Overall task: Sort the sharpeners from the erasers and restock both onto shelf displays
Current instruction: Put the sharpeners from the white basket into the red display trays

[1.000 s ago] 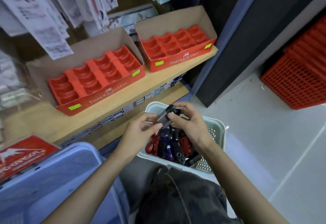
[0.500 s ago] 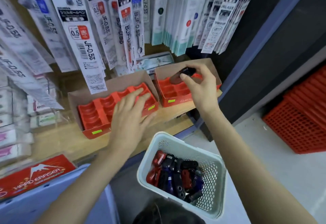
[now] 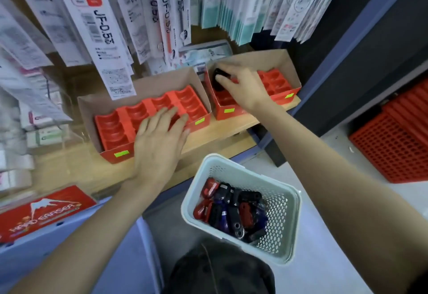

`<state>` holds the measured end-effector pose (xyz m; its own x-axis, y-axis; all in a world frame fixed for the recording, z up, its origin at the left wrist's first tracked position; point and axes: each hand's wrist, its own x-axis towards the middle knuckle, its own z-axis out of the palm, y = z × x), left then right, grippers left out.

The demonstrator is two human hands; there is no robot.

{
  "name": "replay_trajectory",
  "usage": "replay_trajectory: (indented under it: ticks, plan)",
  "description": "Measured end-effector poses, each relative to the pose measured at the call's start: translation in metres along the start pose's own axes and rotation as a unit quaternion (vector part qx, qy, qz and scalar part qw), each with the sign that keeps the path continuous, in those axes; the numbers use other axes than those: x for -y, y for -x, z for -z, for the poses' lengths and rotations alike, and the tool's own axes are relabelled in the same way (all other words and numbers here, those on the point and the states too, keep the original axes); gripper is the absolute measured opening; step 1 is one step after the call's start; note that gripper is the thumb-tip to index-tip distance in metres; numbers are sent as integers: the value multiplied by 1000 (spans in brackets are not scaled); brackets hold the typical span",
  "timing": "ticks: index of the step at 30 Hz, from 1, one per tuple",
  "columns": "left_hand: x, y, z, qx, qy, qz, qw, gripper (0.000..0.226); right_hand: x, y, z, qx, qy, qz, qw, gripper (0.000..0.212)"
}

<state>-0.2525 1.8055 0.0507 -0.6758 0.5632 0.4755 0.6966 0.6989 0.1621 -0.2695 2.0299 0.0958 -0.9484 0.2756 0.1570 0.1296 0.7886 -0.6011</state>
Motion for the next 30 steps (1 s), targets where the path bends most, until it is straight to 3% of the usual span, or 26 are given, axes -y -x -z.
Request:
replay_trajectory:
  ticks: [4, 5, 7, 9, 11, 14, 16, 20, 25, 30]
  plan:
    - [-12, 27, 2, -21, 85, -138, 987, 27, 1, 56, 15, -72, -25, 69, 995, 41]
    - [-13, 39, -5, 7, 102, -169, 980, 27, -4, 79, 14, -83, -26, 90, 992, 35]
    - [-13, 66, -28, 127, 145, -149, 970, 35, -23, 127, 1, -56, -36, 87, 994, 27]
    - [-13, 90, -54, 236, 189, -63, 951, 45, -49, 167, -24, 36, -18, 12, 999, 23]
    - [-15, 109, -74, 302, 204, 0, 931, 58, -82, 198, -58, 153, -4, -115, 981, 18]
    - [-30, 121, -90, 296, 232, -16, 926, 53, -130, 233, -106, 230, 2, -276, 933, 12]
    - [-43, 116, -103, 326, 252, -32, 911, 44, -150, 249, -125, 200, 3, -366, 909, 13]
    - [-60, 106, -153, 438, 272, 157, 842, 54, -165, 265, -151, 141, -50, -490, 858, 40]
    - [-60, 119, -208, 520, 258, 210, 787, 57, -164, 265, -176, 101, -42, -504, 857, 41]
    - [-65, 122, -224, 547, 147, 143, 811, 45, -164, 254, -185, 82, -92, -541, 832, 38]
